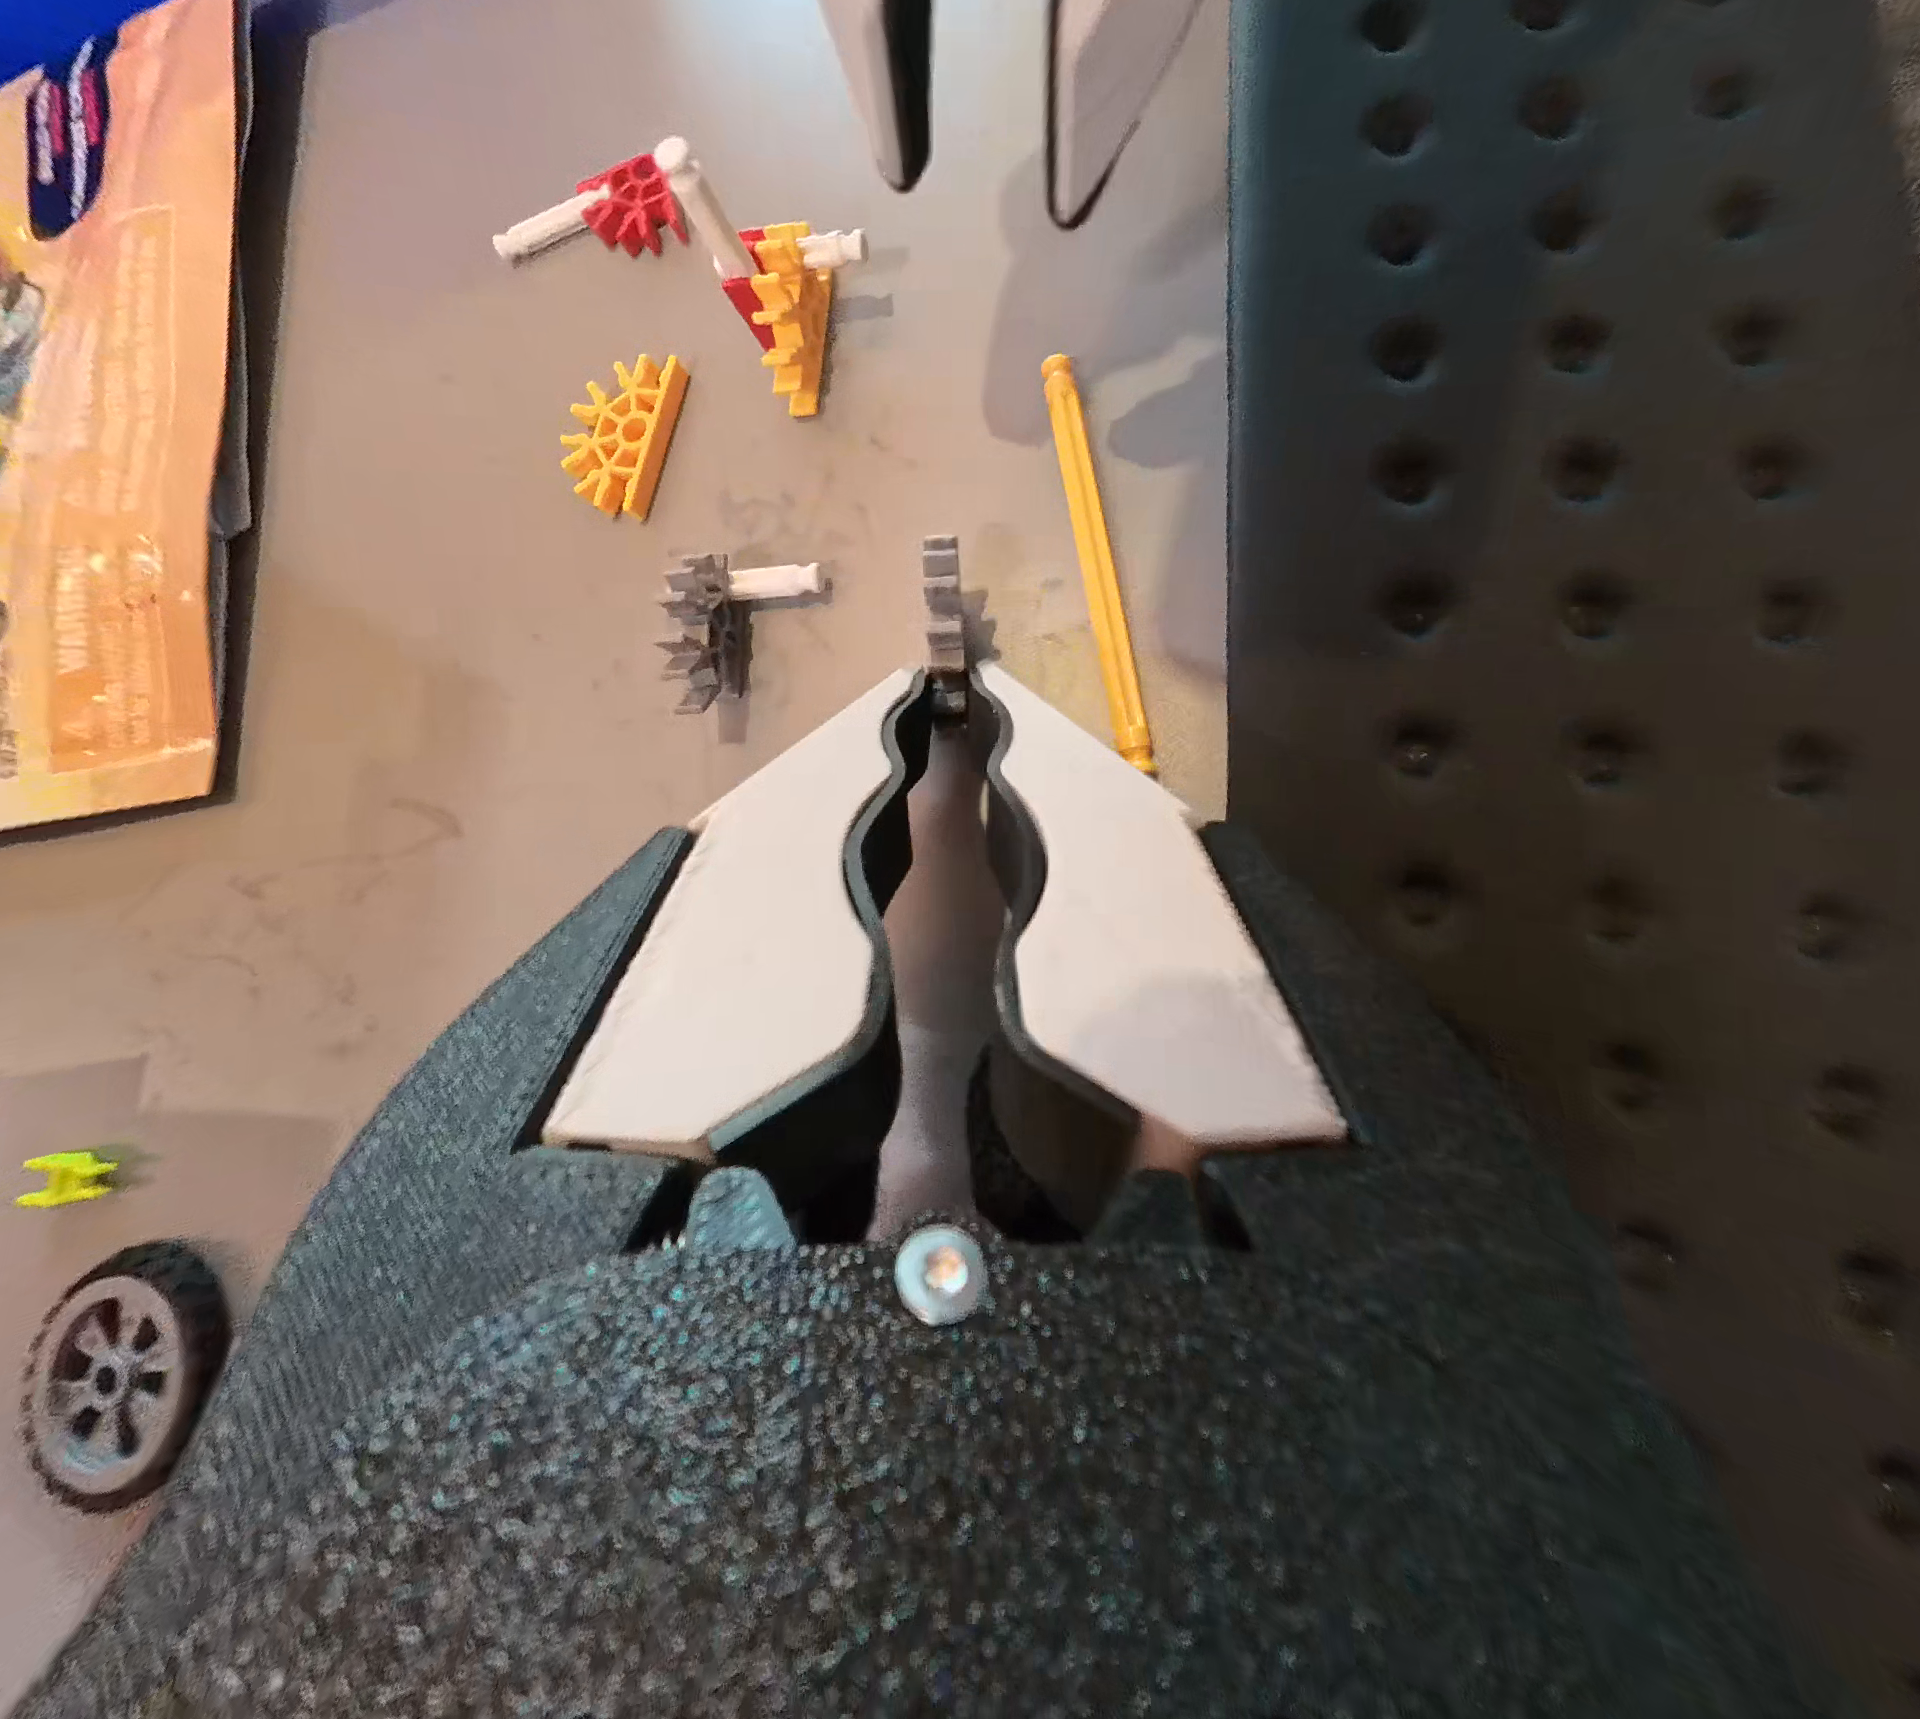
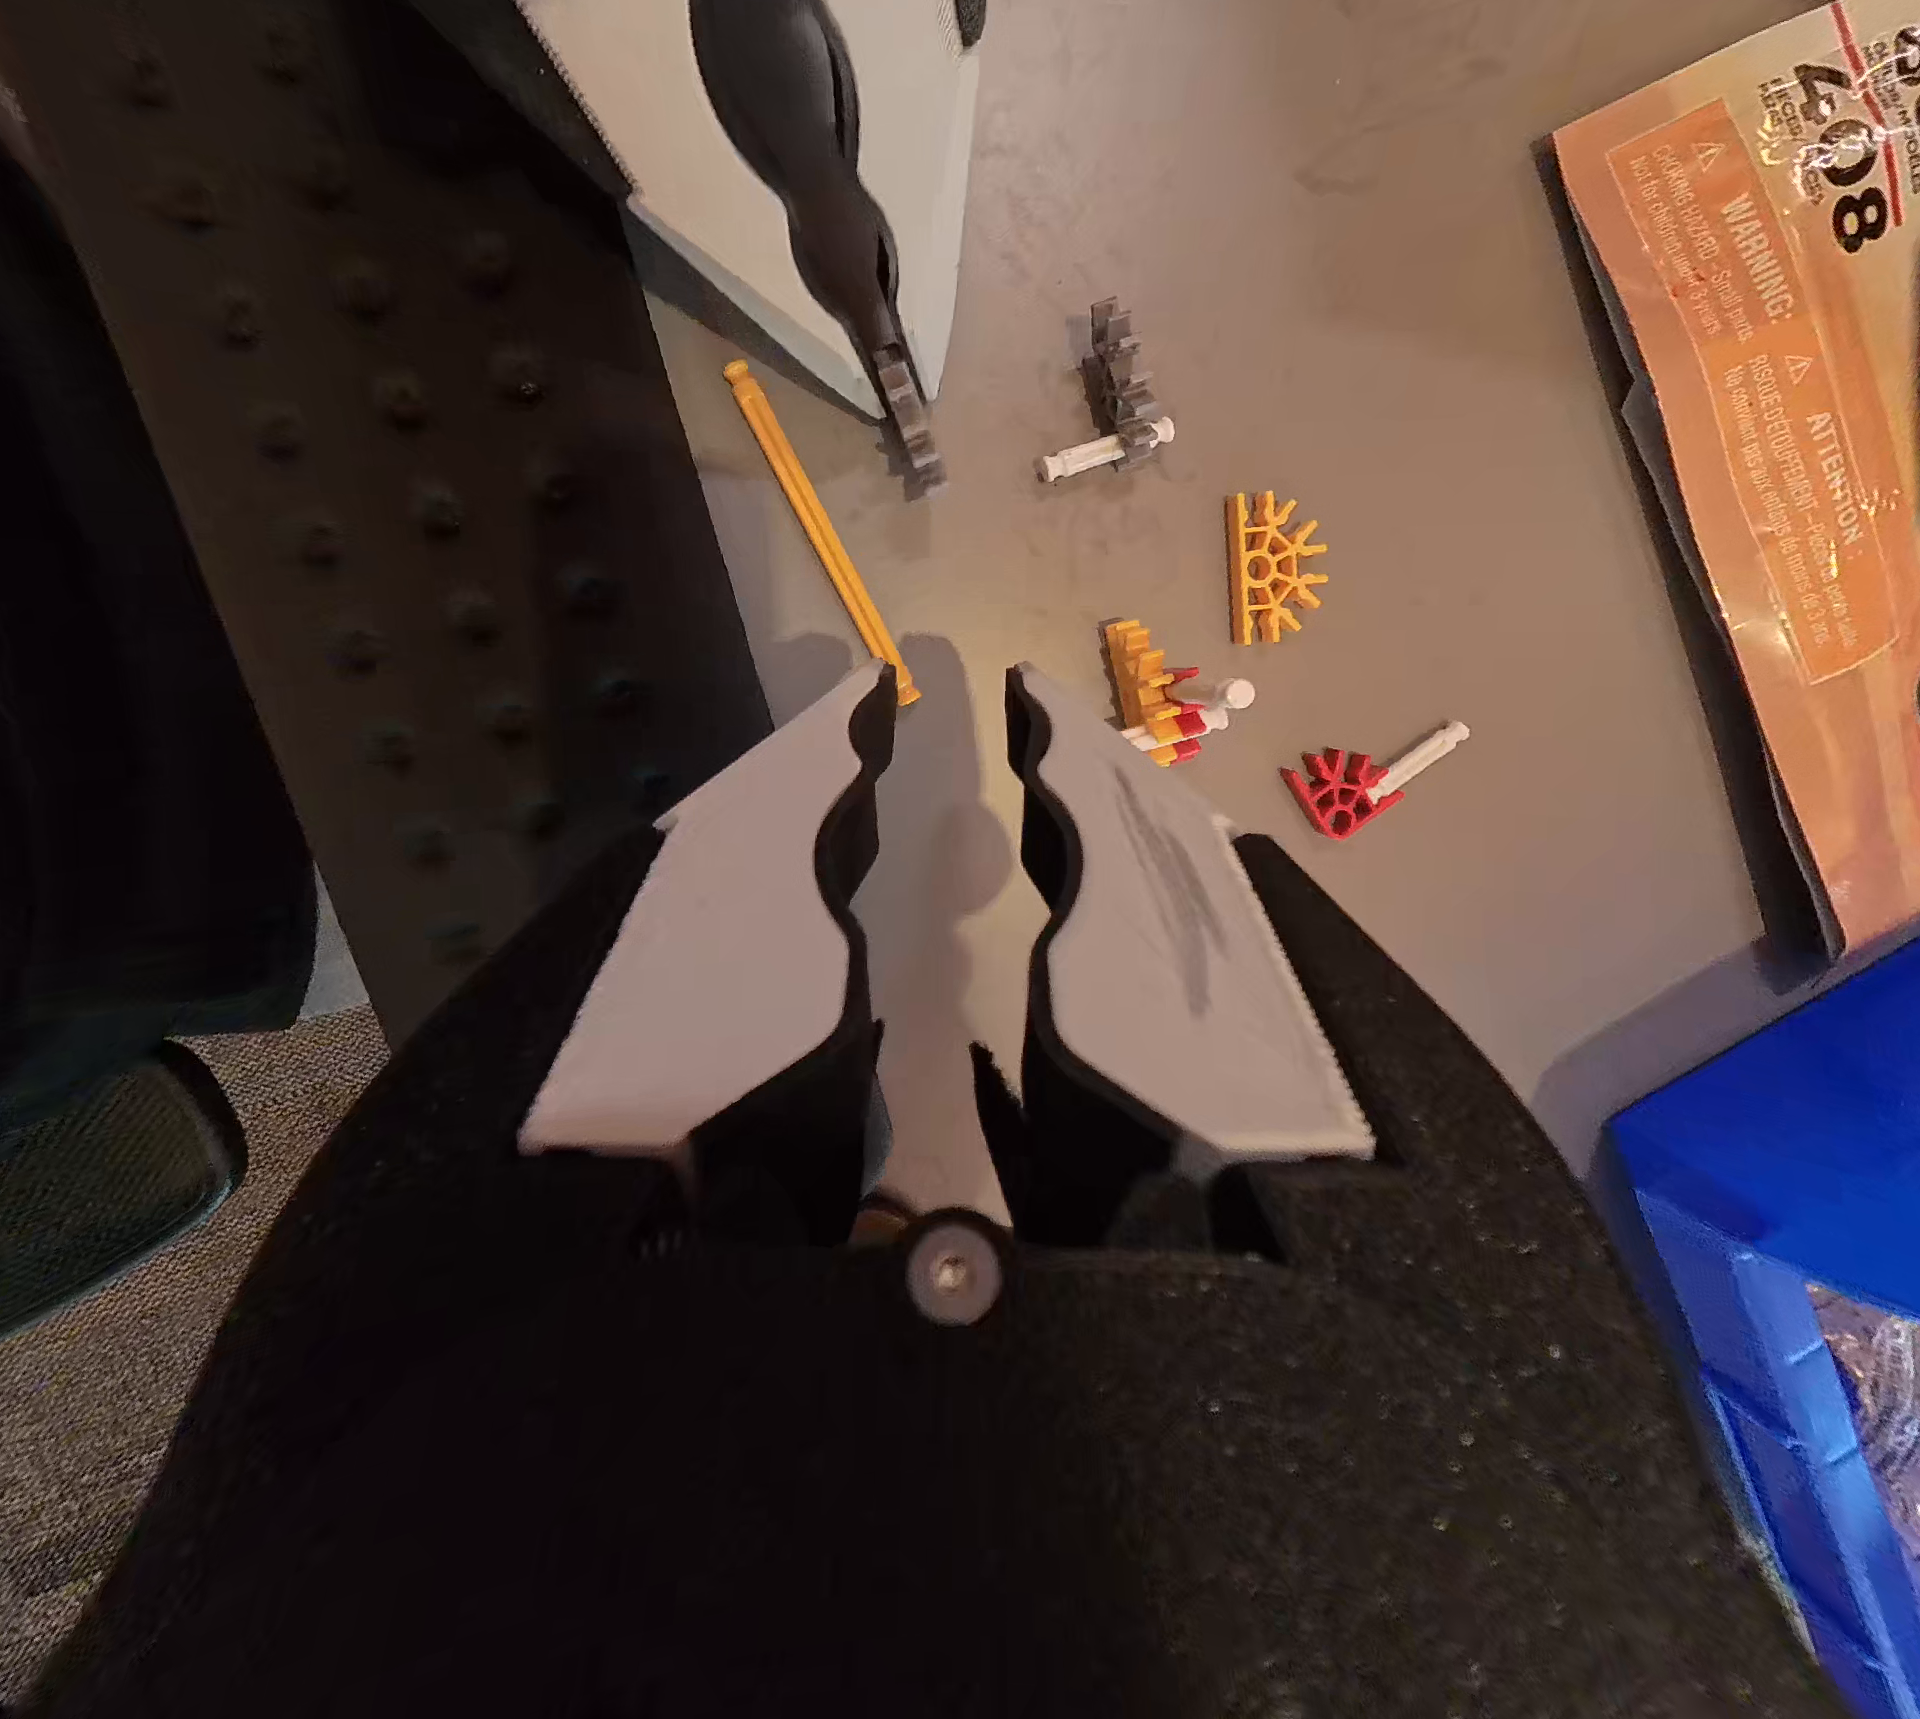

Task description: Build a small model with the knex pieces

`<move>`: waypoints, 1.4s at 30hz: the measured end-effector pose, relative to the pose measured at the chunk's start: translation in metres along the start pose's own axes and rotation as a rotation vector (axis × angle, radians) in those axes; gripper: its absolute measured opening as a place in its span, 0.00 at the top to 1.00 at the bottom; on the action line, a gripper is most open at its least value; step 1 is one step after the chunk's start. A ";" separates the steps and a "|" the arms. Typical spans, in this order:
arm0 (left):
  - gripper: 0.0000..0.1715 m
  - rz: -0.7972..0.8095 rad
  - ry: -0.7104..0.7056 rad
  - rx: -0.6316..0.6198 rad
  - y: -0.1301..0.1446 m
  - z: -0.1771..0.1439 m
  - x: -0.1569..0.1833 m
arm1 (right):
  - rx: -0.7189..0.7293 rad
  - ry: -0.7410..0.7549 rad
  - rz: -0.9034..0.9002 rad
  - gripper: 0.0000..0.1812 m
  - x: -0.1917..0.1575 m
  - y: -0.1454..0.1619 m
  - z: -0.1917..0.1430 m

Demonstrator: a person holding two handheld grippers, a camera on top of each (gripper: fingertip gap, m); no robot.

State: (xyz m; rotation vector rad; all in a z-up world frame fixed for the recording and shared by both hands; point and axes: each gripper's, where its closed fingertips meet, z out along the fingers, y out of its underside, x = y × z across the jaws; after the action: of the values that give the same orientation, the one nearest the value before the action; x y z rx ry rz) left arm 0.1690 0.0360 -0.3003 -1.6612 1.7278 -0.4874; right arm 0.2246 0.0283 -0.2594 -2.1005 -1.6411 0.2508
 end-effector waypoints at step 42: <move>0.91 -0.107 0.063 -0.040 0.012 -0.004 -0.010 | 0.101 0.044 0.028 0.88 0.000 -0.007 -0.002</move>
State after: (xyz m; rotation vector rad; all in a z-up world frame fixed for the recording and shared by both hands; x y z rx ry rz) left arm 0.1572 0.0467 -0.3034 -1.7910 1.7102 -0.5639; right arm 0.2189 0.0293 -0.2547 -2.0405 -1.5419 0.2892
